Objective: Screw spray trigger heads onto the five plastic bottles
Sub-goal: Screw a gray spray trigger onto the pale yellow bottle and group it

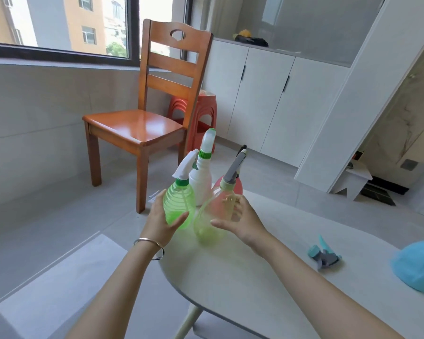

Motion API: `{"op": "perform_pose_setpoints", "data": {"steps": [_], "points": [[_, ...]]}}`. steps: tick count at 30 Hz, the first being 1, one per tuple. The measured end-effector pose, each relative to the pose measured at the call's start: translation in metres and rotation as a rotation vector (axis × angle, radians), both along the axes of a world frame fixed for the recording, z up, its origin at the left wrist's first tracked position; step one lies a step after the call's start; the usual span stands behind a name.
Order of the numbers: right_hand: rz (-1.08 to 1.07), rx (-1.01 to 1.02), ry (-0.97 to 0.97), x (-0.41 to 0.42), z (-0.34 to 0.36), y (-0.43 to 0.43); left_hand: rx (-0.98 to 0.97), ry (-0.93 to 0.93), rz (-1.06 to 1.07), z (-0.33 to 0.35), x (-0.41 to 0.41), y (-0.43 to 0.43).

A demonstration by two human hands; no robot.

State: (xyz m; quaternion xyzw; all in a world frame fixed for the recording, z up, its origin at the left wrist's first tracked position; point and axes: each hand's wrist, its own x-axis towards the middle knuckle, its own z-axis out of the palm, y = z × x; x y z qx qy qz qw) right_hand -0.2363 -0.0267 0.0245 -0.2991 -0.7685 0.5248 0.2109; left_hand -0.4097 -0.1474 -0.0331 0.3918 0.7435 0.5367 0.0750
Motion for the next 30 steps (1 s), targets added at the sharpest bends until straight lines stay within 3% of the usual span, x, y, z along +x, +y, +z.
{"op": "perform_pose_setpoints", "data": {"steps": [12,26,30], "points": [[0.07,0.015,-0.071,-0.001,-0.003,0.015,0.0,-0.014,-0.004,-0.006,0.003,0.01],[0.111,0.016,-0.022,0.002,-0.007,0.014,-0.052,-0.022,0.027,-0.001,0.009,0.009],[0.084,0.029,0.017,0.01,-0.005,0.009,-0.025,0.066,0.105,0.015,0.021,0.005]]}}
